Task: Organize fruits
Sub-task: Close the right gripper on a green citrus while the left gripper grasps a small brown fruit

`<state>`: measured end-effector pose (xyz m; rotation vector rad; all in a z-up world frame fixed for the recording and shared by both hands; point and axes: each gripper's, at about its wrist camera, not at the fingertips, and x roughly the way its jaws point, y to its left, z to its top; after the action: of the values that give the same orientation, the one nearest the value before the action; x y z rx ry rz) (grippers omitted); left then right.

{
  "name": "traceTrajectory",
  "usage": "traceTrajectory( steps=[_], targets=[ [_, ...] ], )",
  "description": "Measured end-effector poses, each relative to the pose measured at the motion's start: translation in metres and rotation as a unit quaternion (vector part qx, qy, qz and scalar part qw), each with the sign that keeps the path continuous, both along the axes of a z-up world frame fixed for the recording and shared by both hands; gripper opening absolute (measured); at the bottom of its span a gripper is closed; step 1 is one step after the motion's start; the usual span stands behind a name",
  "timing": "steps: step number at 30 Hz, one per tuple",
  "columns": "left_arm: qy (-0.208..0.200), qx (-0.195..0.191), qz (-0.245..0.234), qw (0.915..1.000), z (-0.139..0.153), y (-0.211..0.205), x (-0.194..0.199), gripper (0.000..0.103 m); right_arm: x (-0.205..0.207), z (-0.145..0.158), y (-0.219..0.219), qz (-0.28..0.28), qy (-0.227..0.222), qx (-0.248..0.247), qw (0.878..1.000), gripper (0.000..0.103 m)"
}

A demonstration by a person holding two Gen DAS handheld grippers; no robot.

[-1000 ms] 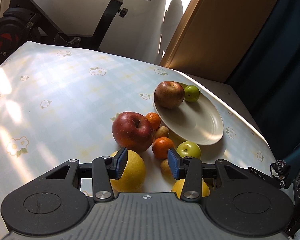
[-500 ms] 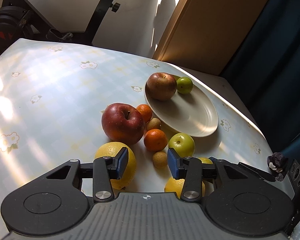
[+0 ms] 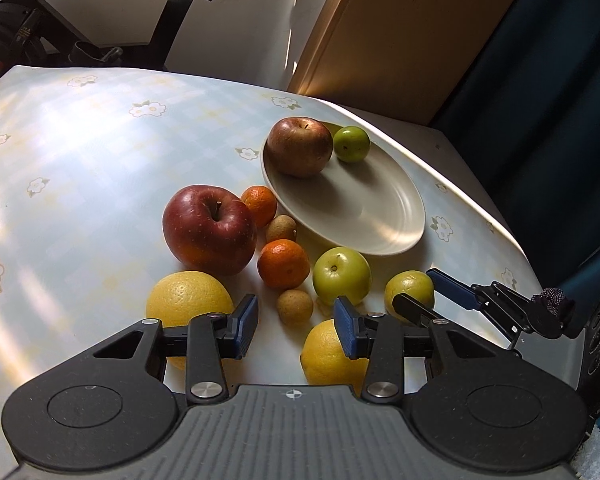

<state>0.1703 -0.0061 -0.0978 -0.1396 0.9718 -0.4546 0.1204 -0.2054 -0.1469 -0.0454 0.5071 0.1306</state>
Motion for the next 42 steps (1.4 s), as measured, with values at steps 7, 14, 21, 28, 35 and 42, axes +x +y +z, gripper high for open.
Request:
traceTrajectory(
  steps=[7, 14, 21, 28, 35, 42],
  targets=[
    [0.019, 0.0, -0.001, 0.9998, -0.003, -0.004, 0.007, 0.039, -0.001, -0.003, -0.002, 0.007, 0.003, 0.01, 1.0, 0.043],
    [0.041, -0.004, 0.006, 0.9991, -0.009, -0.007, 0.014, 0.039, -0.001, -0.004, -0.01, 0.014, 0.01, 0.04, 0.999, 0.043],
    [0.064, -0.006, 0.009, 0.9979, -0.017, -0.016, 0.025, 0.037, 0.001, -0.005, -0.02, 0.013, 0.015, 0.074, 0.997, 0.043],
    [0.063, 0.028, 0.006, 0.9976, -0.024, -0.025, 0.029, 0.032, 0.001, -0.005, -0.019, 0.012, 0.015, 0.073, 0.997, 0.043],
    [0.052, 0.05, -0.002, 0.9974, -0.028, -0.034, 0.033, 0.032, 0.001, -0.005, -0.021, 0.012, 0.016, 0.081, 0.997, 0.043],
    [0.034, 0.082, -0.014, 0.9959, -0.03, -0.042, 0.028, 0.031, 0.001, -0.005, -0.022, 0.012, 0.016, 0.083, 0.996, 0.043]
  ],
)
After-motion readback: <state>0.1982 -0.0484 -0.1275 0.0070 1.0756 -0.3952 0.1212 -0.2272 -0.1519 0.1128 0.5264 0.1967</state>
